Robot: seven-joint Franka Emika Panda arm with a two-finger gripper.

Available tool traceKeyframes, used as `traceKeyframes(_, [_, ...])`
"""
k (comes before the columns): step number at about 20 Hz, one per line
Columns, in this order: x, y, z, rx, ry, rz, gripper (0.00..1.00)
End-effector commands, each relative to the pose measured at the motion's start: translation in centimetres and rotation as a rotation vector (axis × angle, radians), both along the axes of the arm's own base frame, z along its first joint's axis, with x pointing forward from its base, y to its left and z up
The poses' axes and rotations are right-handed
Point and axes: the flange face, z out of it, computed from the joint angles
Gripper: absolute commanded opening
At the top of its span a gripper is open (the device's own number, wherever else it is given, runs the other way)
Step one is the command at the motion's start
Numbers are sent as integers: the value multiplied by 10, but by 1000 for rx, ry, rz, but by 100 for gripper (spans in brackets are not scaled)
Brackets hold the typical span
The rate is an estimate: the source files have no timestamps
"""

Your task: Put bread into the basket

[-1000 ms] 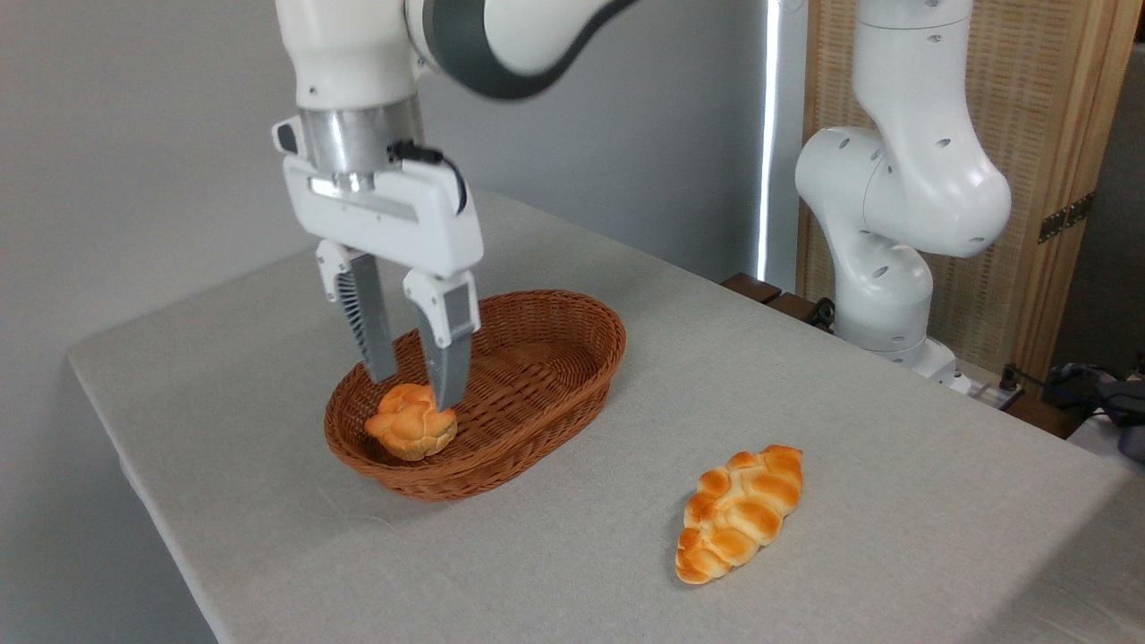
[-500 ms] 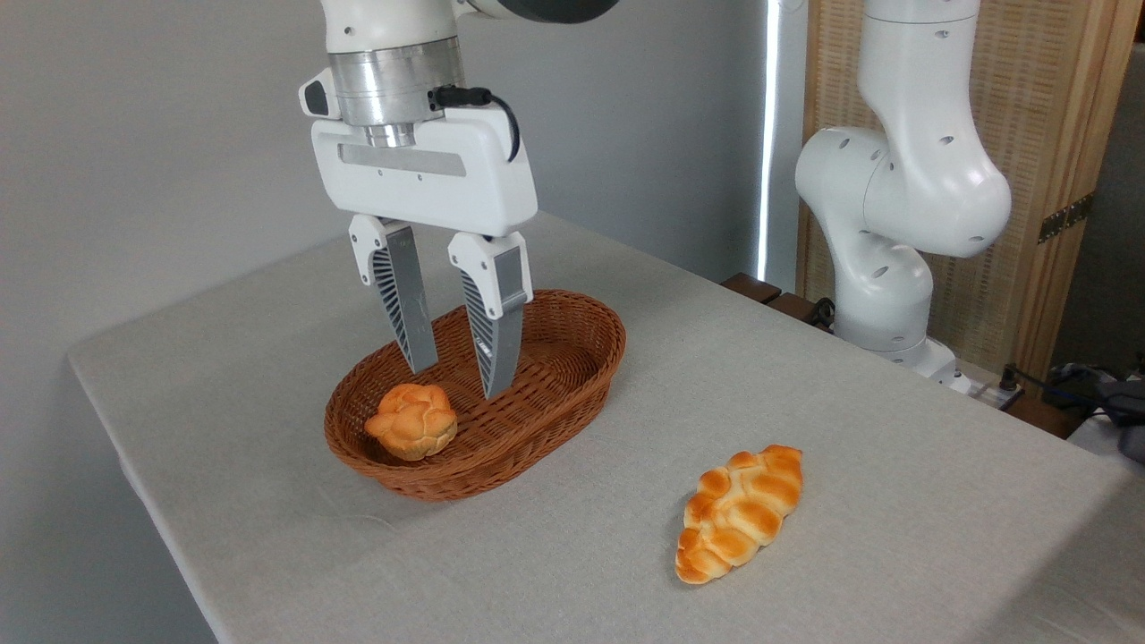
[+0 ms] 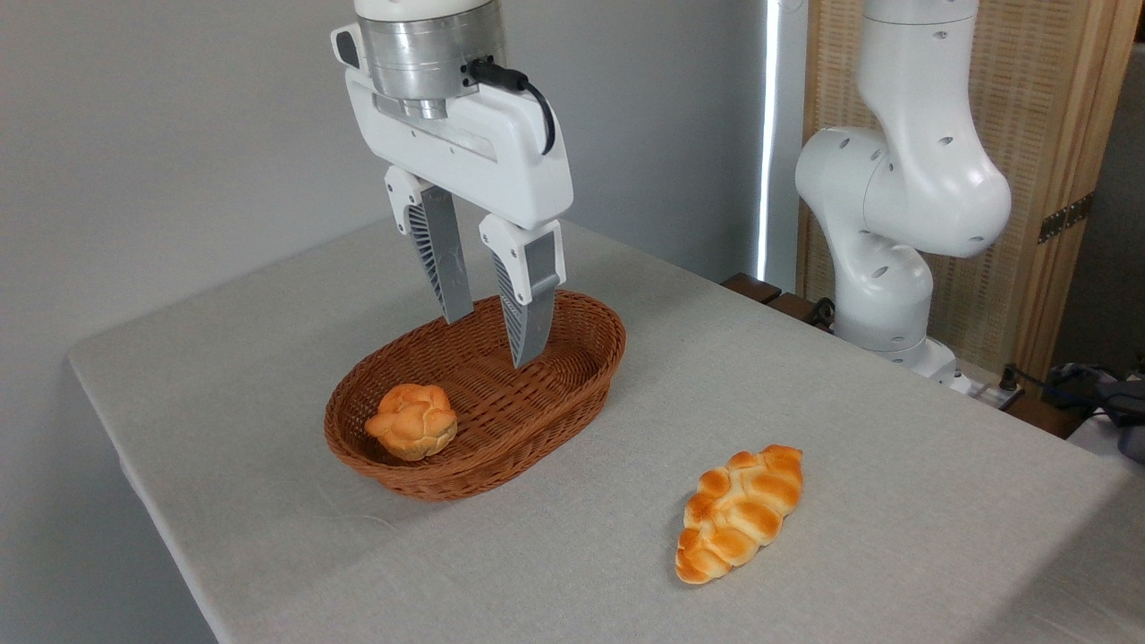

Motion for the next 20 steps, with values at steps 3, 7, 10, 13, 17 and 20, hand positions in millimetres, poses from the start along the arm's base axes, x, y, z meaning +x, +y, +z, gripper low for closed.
traceKeyframes(3, [5,-4,1,-23,19,-14,100])
traceKeyframes(7, [3,-4,1,-23,19,-3,100])
traceKeyframes(10, [2,-7,3,-23,17,-2,100])
traceKeyframes(13, [0,-17,4,-25,16,0,100])
traceKeyframes(17, [1,-25,3,-58,13,-8,100])
traceKeyframes(20, [1,-33,3,-59,15,-20,100])
